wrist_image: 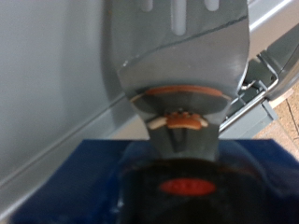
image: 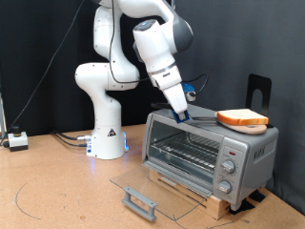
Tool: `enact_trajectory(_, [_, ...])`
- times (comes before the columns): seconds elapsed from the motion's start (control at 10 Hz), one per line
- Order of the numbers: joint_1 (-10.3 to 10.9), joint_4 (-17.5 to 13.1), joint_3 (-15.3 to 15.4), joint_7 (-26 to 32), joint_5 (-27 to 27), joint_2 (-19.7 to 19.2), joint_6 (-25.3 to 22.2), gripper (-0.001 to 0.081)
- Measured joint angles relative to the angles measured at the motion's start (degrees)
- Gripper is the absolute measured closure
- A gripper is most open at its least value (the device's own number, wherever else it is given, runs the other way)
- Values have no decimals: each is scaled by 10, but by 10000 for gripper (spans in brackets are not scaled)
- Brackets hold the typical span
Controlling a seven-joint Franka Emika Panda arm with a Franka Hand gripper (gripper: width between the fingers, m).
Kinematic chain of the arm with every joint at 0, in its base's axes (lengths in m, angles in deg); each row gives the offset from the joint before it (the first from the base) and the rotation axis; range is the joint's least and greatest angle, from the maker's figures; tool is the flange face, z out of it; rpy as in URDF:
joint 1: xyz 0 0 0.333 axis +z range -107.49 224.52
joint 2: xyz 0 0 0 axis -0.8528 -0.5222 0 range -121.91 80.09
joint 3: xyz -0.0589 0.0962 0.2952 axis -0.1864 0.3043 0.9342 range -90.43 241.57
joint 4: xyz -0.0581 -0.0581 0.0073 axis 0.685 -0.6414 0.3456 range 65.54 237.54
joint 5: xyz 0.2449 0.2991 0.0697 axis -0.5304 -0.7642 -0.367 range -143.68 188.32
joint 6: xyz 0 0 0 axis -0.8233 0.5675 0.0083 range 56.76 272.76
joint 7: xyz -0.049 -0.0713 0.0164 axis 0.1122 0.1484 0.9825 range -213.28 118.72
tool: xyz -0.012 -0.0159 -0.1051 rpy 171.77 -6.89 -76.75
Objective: Make a piece of toast with the oven
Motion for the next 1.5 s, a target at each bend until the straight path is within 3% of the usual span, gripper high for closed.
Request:
enact_trajectory(0.5, [0,-12,18,-4,-13,-2,5,411])
enact_trajectory(1.1, [7,-21,95,-53,-28,-22,64,411])
enact_trajectory(1.5, [9,-34,122,-79,-34,-32,74,411])
